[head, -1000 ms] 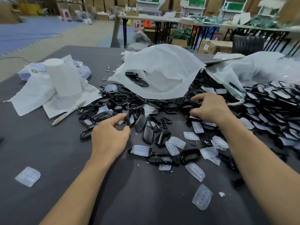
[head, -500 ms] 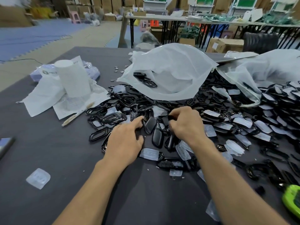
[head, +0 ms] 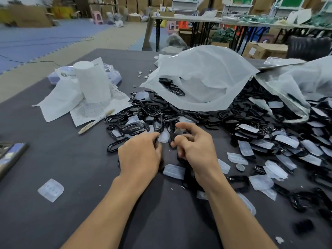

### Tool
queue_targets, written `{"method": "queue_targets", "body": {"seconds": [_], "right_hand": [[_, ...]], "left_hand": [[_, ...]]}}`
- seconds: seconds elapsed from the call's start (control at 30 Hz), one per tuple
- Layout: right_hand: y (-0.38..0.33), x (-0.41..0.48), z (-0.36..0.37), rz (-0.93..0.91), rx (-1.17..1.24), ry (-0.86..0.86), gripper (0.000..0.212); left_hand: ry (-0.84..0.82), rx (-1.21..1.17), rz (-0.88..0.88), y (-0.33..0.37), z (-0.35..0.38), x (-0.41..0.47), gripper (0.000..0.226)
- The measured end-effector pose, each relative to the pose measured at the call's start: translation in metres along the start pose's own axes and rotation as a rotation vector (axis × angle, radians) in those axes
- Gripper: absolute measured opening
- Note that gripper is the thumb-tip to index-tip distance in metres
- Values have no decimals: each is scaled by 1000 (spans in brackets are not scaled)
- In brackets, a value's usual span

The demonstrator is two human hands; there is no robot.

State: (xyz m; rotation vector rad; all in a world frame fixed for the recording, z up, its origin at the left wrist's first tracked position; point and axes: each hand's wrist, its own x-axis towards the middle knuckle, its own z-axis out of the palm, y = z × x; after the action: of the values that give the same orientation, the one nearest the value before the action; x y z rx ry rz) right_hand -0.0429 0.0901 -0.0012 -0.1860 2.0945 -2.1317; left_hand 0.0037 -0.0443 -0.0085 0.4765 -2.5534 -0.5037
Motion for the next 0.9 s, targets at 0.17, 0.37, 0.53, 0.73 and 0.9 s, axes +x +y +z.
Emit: {"method": "queue_targets", "body": {"seconds": [0.17,0.37,0.53,0.73,0.9], "right_hand": [[-4,-1,-6,67,133,-5,11],[-8,-1,-6,77,200,-27,19],[-8,-1,-8,55,116,-49,18],[-10,-3,-7,76,97,-85,12],[-12,-3,-7,173,195,-45,20]], "left_hand": [[173,-569,-237,2,-11,-1,20],[127,-870,-241,4,-10,-1,31],[116,-950,-232,0,-7,4,51],[115,-837,-37,-1,-8,1,53],[128,-655,135,1,-7,-8,39]]}}
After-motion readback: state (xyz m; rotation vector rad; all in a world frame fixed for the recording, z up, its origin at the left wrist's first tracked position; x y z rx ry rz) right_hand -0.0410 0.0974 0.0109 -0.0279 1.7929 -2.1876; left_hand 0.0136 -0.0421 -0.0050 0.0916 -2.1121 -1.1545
